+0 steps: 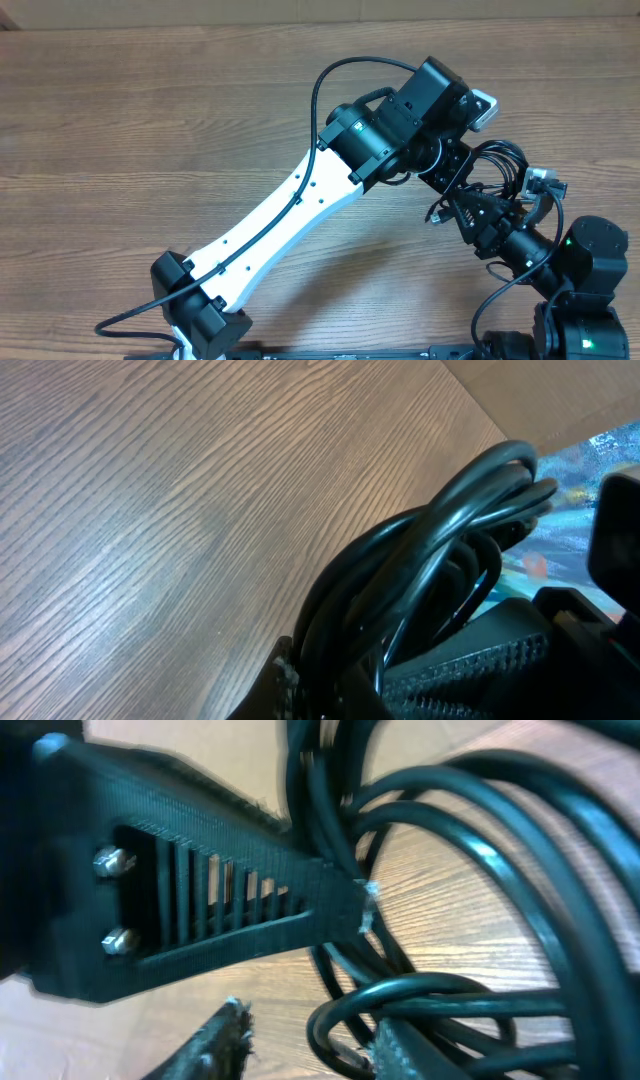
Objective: Untangle cables
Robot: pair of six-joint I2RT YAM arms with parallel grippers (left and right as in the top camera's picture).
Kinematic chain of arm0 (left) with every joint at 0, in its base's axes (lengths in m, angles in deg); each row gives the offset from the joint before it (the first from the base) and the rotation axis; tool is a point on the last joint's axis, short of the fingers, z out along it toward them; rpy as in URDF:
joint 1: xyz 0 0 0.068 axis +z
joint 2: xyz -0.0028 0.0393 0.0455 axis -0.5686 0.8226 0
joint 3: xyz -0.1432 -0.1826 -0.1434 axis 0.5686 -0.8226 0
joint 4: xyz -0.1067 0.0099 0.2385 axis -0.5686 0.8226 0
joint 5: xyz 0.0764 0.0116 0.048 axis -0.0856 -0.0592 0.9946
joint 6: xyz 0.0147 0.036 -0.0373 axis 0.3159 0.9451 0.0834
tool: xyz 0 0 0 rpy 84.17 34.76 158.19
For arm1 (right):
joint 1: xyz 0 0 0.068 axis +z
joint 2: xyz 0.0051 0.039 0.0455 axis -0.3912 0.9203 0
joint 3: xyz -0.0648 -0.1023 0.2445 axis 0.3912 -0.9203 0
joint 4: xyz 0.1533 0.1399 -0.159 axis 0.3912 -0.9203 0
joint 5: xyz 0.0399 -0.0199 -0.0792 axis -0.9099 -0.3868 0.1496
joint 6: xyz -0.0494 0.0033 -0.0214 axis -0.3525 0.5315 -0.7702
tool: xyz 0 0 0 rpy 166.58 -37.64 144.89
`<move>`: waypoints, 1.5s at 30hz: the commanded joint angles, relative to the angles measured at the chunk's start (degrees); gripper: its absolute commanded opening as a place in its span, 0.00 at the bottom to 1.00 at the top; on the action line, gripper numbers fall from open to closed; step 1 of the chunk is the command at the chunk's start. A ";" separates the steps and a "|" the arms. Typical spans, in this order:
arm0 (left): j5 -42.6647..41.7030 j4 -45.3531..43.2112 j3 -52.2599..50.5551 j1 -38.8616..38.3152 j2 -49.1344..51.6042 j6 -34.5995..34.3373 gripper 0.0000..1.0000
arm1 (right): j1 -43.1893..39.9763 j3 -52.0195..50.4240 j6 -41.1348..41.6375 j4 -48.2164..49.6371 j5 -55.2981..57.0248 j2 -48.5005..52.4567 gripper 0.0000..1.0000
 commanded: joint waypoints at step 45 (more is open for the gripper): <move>5.42 0.92 0.46 1.79 -1.51 -9.11 0.04 | 0.11 0.76 -3.61 6.03 -12.96 -0.02 0.04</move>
